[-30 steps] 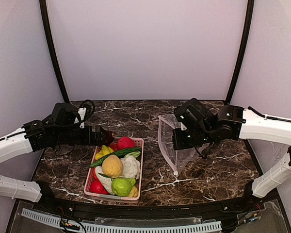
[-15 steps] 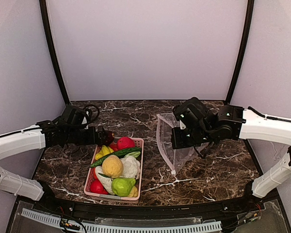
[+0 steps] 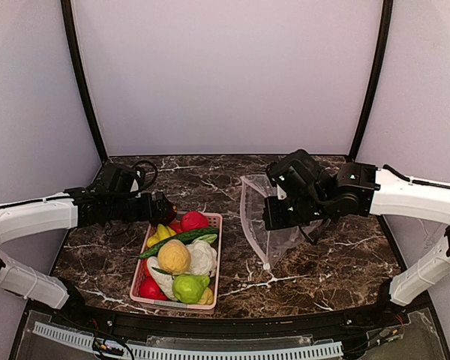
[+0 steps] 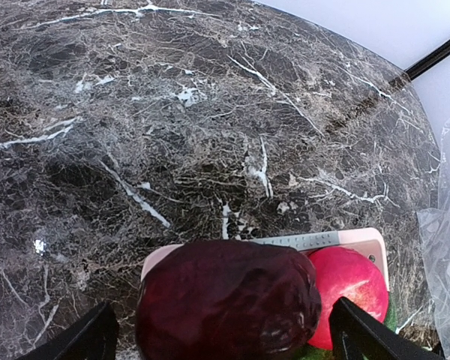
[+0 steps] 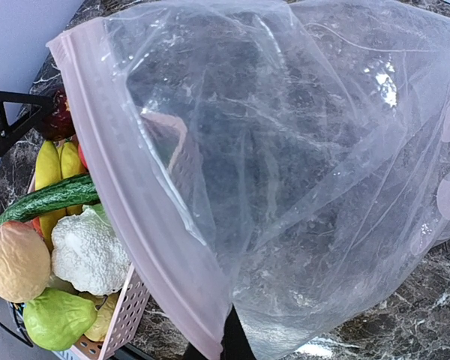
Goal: Place the food in the zip-top bag and seal the zipper
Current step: Pick up the fake fruit from the bin.
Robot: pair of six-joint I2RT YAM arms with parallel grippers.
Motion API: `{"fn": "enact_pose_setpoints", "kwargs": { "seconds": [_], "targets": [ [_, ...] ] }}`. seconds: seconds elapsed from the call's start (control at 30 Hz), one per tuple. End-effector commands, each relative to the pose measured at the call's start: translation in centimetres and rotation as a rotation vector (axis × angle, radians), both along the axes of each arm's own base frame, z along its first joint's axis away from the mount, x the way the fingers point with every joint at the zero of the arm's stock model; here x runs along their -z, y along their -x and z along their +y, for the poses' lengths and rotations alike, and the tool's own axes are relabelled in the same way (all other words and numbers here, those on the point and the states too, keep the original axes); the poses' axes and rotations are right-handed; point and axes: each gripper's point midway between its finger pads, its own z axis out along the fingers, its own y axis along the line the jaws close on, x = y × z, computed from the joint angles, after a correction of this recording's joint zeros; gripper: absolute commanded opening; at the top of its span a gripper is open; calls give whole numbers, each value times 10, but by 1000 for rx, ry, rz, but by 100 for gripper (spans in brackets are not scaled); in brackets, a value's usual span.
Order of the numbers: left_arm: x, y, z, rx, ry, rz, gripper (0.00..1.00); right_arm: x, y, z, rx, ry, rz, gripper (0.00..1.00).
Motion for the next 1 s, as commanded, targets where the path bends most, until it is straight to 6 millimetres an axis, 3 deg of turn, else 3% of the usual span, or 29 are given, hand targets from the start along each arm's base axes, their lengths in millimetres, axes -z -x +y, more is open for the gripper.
{"fn": "enact_pose_setpoints", "kwargs": {
  "seconds": [0.0,0.4,0.77,0.97],
  "targets": [
    [9,0,-4,6,30,17,99,-3,-4,5,-7,-20,-14,0],
    [22,-4,-2,-8,11,33,98,-6,-4,6,-9,-28,-16,0],
    [27,-1,5,-30,6,39,76,-4,-4,6,-9,-26,-14,0],
    [24,1,10,-46,9,27,72,-4,-4,5,-9,-28,-13,0]
  ]
}}
